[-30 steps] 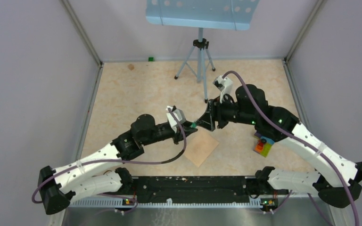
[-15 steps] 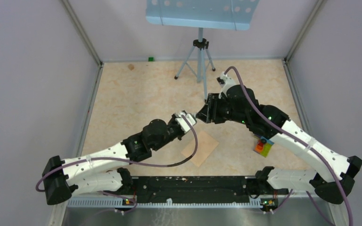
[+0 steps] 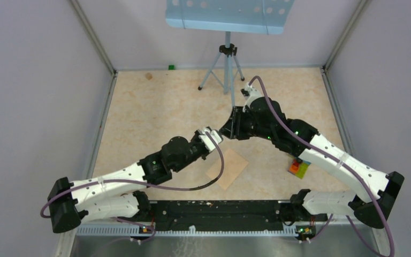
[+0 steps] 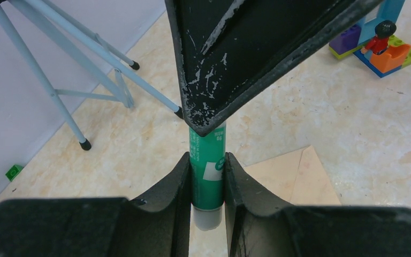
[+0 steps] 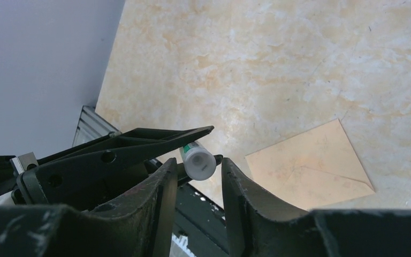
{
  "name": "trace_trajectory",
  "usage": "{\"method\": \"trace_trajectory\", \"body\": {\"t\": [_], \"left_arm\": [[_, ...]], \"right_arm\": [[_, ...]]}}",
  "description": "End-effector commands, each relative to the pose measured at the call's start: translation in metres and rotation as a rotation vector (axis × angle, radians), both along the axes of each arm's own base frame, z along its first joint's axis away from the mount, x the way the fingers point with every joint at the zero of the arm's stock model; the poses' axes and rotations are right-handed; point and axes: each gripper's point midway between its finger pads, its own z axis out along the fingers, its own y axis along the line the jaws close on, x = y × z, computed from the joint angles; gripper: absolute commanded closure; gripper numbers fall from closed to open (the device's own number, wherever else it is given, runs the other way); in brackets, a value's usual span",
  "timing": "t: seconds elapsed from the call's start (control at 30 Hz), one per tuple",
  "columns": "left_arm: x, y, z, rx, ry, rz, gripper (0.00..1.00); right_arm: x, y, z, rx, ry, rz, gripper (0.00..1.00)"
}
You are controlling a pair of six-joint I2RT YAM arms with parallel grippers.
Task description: Place the letter into the envelope and seal it
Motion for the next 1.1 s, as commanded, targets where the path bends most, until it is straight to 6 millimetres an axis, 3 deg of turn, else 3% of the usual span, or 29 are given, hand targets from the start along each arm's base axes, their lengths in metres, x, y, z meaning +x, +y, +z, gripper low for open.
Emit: {"method": "trace_trajectory", "body": {"t": [0.0, 0.37, 0.53, 0.73, 0.9, 0.97, 1.07], "left_arm": [[-0.003, 0.0, 0.016, -0.071, -0.025, -0.004, 1.0], [-0.014, -0.003, 0.019, -0.12, 0.048, -0.045, 1.0], [-0.065, -0.02, 0.04, -0.19, 0.147, -0.334, 1.0], [-0.12, -0.021, 0.066, -0.298, 0.272, -0.609, 1.0], [-0.134, -0.016, 0.077, -0.348, 0.299, -0.666, 1.0], [-0.128, -0.015, 0.077, -0.349, 0.293, -0.634, 1.0], [-0.098, -0.013, 0.064, -0.319, 0.266, -0.469, 1.0]], "right_arm": [[0.003, 0.006, 0.008, 0.045, -0.02, -0.001, 0.68], [0.0, 0.004, 0.009, 0.026, -0.066, 0.06, 0.93], [-0.013, -0.002, 0.021, -0.024, -0.222, 0.271, 0.97], [-0.044, -0.003, 0.037, 0.008, -0.388, 0.518, 0.98], [-0.055, -0.002, 0.043, 0.023, -0.423, 0.591, 0.98], [-0.055, -0.003, 0.045, 0.024, -0.417, 0.577, 0.93], [-0.048, -0.008, 0.051, 0.027, -0.367, 0.488, 0.64]]}}
